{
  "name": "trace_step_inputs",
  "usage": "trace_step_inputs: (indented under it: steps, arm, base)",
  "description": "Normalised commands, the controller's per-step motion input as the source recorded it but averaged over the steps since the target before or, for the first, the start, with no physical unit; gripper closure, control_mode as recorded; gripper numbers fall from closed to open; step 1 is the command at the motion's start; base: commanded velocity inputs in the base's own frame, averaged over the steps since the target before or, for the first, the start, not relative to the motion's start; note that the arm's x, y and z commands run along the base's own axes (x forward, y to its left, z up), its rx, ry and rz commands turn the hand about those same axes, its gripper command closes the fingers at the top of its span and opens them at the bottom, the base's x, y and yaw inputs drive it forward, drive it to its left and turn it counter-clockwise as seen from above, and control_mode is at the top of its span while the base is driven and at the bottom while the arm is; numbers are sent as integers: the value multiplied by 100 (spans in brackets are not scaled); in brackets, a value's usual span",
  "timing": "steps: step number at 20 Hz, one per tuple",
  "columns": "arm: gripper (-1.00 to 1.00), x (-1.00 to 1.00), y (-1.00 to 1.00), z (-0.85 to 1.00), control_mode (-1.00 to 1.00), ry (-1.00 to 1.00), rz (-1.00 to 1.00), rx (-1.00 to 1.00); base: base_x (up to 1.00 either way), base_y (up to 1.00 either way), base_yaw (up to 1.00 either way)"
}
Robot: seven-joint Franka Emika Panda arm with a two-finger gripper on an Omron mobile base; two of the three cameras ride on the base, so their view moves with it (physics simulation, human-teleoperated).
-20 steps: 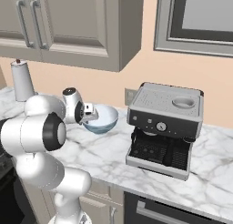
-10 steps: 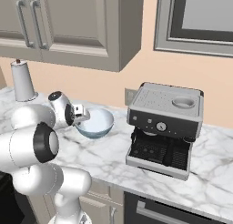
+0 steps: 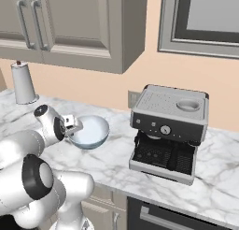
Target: Pick the cup and bowl from the counter and place them on the counter next to the sink.
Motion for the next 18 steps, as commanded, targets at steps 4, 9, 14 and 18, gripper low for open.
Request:
trace_step_inputs:
  steps: [4, 9, 14, 18]
  arm:
    - [100, -21, 12, 1, -100, 13, 8, -7]
    - [100, -5, 3, 9, -100, 14, 7, -4]
    - [100, 1, 0, 27, -100, 2, 7, -2]
    - [100, 2, 3, 35, -100, 0, 4, -5]
  base:
    - [0, 0, 0]
    - [0, 0, 0]
    - [0, 0, 0]
    - [0, 0, 0]
